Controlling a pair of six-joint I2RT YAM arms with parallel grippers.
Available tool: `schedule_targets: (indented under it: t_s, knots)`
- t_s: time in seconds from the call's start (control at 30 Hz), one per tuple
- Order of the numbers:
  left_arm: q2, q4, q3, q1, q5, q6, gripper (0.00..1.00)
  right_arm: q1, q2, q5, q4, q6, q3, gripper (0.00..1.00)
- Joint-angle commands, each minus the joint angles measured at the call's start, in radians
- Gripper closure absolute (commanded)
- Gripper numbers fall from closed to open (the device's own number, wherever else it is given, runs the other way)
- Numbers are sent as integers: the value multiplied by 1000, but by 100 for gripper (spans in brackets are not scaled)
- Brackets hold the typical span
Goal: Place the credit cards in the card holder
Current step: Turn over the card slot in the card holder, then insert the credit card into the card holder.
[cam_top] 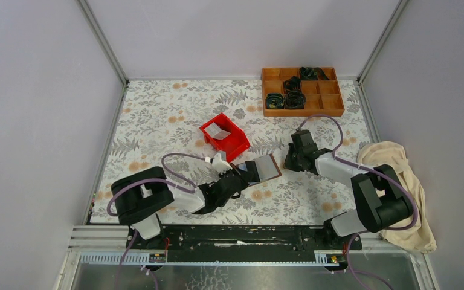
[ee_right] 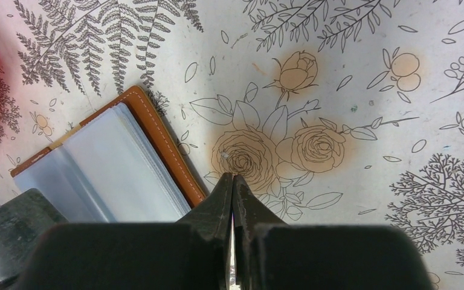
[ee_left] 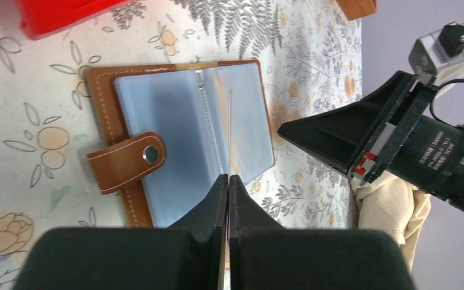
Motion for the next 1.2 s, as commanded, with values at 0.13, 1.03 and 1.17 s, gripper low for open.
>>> schedule_targets:
  t_s: [0.13, 1.03, 1.17]
  knots:
    - [73, 137, -34, 12, -29, -113, 100, -1, 28, -3, 32, -3, 13, 97]
    - [293, 558, -89, 72, 95, -273, 100, 4, 71, -31, 71, 4, -17, 97]
    - [314, 582, -87, 79, 104, -277, 100, 19, 74, -32, 83, 17, -34, 97]
